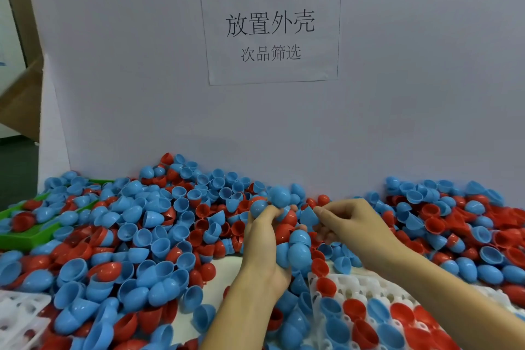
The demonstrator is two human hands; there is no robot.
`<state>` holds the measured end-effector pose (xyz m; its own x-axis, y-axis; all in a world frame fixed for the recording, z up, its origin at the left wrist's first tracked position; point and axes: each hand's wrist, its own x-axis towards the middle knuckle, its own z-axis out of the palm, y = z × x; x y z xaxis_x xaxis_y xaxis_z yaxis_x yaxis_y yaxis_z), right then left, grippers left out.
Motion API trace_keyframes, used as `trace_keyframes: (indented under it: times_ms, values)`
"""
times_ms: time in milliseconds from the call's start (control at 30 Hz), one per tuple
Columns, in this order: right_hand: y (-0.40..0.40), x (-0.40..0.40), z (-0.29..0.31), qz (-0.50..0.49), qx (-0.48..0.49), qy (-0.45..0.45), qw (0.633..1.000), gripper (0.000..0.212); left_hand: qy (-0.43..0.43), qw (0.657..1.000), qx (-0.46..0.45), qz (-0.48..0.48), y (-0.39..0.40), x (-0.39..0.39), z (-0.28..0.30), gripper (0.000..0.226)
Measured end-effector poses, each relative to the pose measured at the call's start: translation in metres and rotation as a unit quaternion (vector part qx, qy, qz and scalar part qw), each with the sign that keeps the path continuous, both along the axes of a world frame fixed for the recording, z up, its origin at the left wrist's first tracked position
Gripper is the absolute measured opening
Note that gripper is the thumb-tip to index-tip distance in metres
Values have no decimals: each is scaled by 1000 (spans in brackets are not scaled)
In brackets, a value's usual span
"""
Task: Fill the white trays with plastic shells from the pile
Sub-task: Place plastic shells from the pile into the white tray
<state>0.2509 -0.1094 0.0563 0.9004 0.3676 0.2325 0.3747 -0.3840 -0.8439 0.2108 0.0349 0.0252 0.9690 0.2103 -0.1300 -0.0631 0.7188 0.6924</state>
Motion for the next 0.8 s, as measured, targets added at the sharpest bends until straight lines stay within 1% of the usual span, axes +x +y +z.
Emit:
trace_keyframes:
  times_ms: [67, 133, 233, 267, 300, 333, 367, 400, 433, 467, 500, 533, 567, 600, 633, 667, 700, 800]
  values:
    - [-1, 2, 0, -7, 68, 54, 996, 23, -1, 1000, -5, 13, 3, 1, -1, 34]
    - [-3, 3, -1, 1, 112, 97, 989, 18, 2, 1000, -12, 18, 5, 2, -1, 31]
    - [-6, 4, 0, -2, 120, 112, 986, 13, 4, 1000, -16, 13, 4, 1, -2, 29]
    - [-10, 6, 0, -16, 83, 100, 991, 13, 6, 1000, -18, 13, 4, 1, -2, 27]
    - [-16, 10, 1, -43, -6, 60, 997, 16, 9, 1000, -20, 14, 4, 0, -2, 25]
    - [-23, 15, 4, -67, -146, 9, 987, 20, 11, 1000, -20, 16, 5, 0, -2, 24]
    - [-30, 21, 7, -85, -299, -25, 950, 22, 11, 1000, -19, 16, 5, 0, -2, 25]
    - [-35, 26, 10, -98, -424, -41, 900, 23, 12, 1000, -16, 16, 5, -1, -2, 28]
    - [-37, 29, 14, -93, -497, -50, 861, 22, 15, 1000, -12, 16, 5, -1, -1, 32]
    - [-36, 32, 20, -60, -514, -55, 854, 18, 17, 1000, -11, 14, 4, -1, -1, 32]
    - [-34, 35, 26, -9, -462, -53, 886, 14, 18, 1000, -12, 12, 3, -1, -1, 31]
    - [-29, 33, 33, 43, -347, -38, 936, 21, 20, 1000, -12, 9, 2, -1, -2, 29]
    - [-22, 28, 41, 103, -202, 2, 974, 35, 21, 1000, -10, 3, 2, -1, -2, 28]
    - [-15, 25, 47, 157, -84, 39, 983, 48, 21, 1000, -6, -3, 2, -2, -3, 26]
    - [-9, 23, 52, 186, -21, 54, 981, 56, 21, 1000, -1, -9, 2, -2, -4, 25]
    - [-4, 22, 56, 192, 5, 55, 980, 59, 21, 1000, 4, -12, 2, -2, -5, 25]
    - [-1, 22, 57, 178, 11, 48, 983, 56, 20, 1000, 5, -13, 3, -2, -5, 26]
    - [-1, 16, 51, 102, -34, 13, 994, 43, 17, 1000, 0, -8, 5, 0, -5, 33]
